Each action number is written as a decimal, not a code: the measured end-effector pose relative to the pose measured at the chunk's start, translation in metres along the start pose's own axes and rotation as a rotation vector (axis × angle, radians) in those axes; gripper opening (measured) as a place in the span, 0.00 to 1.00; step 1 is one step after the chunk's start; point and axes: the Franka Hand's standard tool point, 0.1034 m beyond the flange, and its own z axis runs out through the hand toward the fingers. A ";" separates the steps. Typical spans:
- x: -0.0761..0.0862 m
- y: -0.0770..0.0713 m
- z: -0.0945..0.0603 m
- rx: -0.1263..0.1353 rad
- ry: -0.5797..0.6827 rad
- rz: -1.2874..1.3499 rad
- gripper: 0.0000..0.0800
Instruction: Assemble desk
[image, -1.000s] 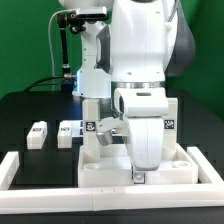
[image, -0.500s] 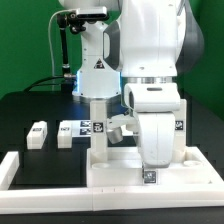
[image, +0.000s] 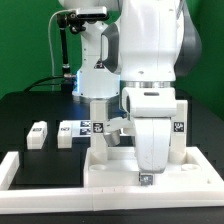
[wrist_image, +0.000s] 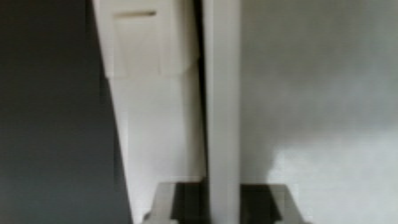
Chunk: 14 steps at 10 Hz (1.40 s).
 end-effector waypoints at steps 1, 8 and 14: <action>0.000 0.000 0.000 0.000 0.000 0.000 0.18; -0.001 0.000 0.000 0.000 0.000 0.002 0.81; -0.021 0.002 -0.019 0.030 -0.022 0.030 0.81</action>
Offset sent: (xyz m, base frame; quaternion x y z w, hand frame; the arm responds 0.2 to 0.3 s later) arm 0.0000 0.0000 0.0000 0.0000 0.0000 0.0000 1.0000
